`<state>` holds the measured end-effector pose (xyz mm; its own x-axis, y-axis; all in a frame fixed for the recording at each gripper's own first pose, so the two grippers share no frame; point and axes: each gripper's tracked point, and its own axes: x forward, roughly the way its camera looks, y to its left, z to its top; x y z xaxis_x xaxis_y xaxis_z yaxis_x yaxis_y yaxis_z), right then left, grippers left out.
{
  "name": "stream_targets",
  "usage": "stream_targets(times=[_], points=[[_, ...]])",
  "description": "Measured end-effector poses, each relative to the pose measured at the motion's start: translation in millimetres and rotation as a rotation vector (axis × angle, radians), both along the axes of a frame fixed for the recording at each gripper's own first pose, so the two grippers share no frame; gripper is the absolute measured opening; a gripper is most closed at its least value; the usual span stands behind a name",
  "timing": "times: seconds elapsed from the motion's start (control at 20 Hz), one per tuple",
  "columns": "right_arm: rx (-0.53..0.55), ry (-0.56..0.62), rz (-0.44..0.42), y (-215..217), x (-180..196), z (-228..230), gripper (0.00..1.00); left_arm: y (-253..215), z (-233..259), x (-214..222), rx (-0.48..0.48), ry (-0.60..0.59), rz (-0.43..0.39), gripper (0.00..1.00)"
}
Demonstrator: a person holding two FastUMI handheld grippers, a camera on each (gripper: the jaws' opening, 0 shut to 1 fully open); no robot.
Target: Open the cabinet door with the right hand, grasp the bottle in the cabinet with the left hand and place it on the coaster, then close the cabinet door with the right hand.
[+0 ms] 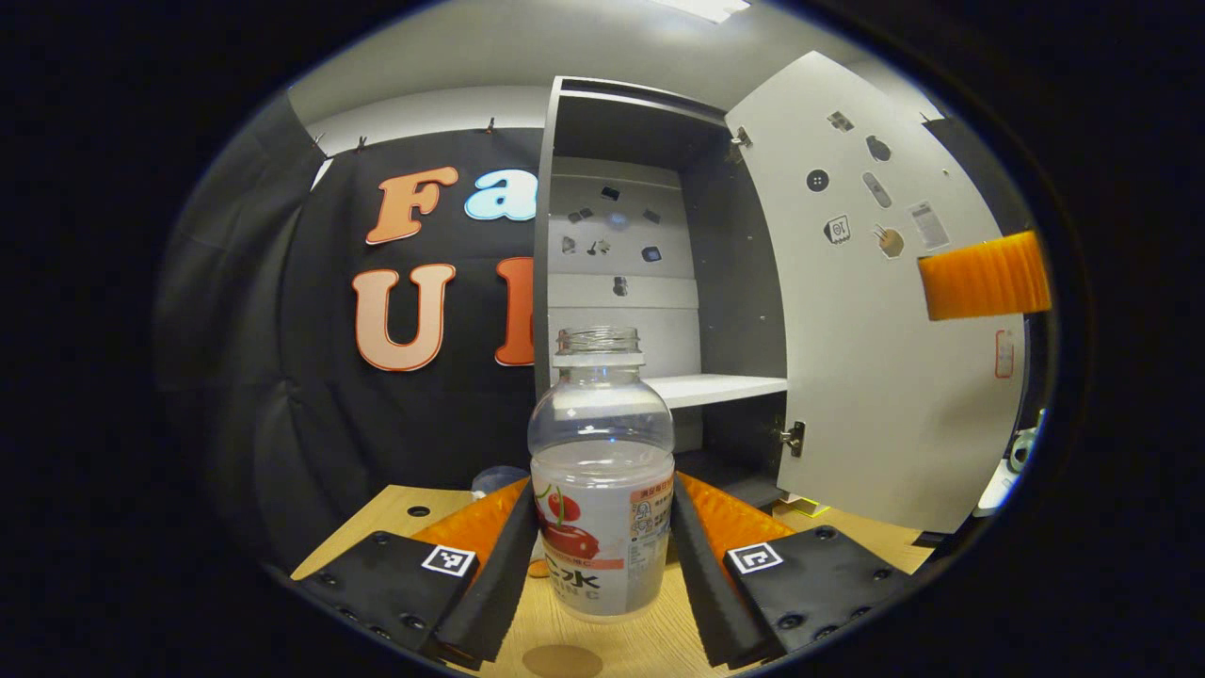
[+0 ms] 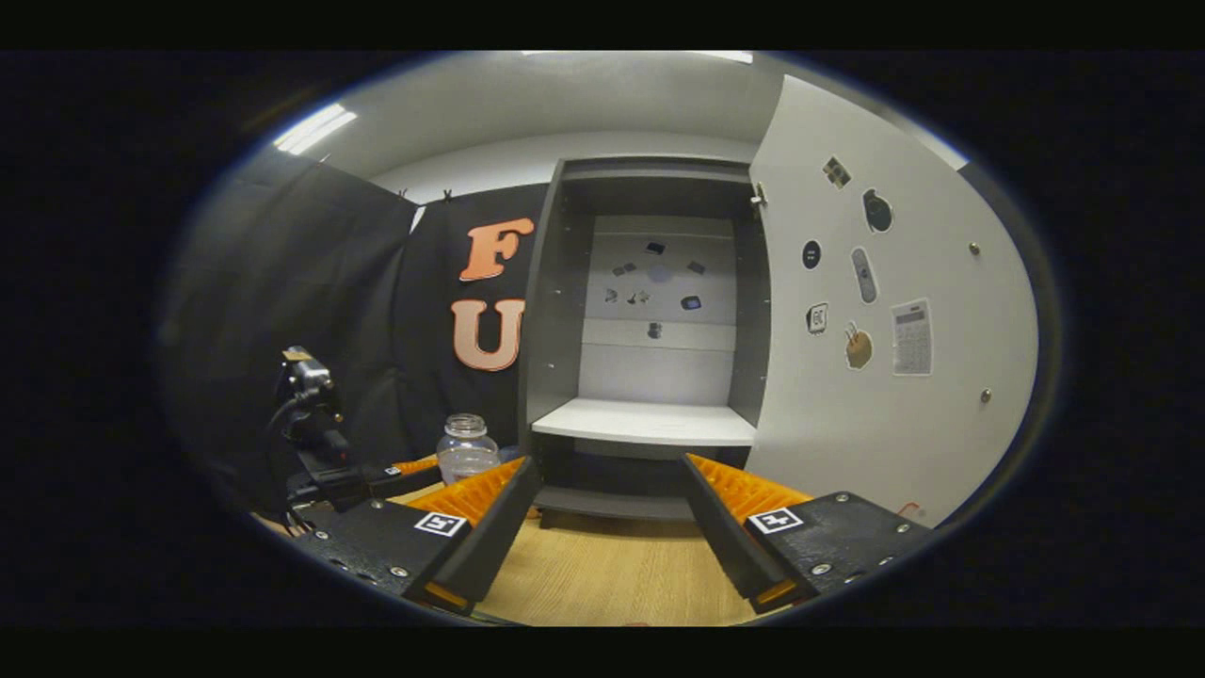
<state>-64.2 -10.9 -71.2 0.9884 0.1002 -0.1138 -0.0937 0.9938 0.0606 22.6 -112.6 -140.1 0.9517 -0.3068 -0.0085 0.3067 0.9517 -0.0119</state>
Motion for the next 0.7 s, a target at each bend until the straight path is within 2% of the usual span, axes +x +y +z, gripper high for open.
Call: stream_targets(times=[0.15, 0.35, 0.55, 0.6, 0.7], points=[[-0.025, 0.038, -0.014, 10.2, -0.7, -13.4, 0.93, 8.7, -32.0, -3.5, 0.015, -0.015, -0.007, 0.81], [-0.072, 0.064, -0.024, 21.2, -0.3, -23.1, 0.93, 23.5, -80.3, -3.0, 0.003, 0.051, 0.014, 0.81], [-0.069, 0.105, -0.017, 38.8, 3.2, -38.5, 0.93, 41.9, -120.7, -3.3, 0.02, 0.097, 0.04, 0.82], [-0.07, 0.116, -0.012, 43.5, 4.1, -42.6, 0.9, 46.2, -130.9, -3.5, 0.03, 0.105, 0.05, 0.81], [-0.067, 0.141, -0.001, 50.1, 4.4, -50.6, 0.94, 51.7, -144.2, -3.4, 0.036, 0.11, 0.057, 0.82]])
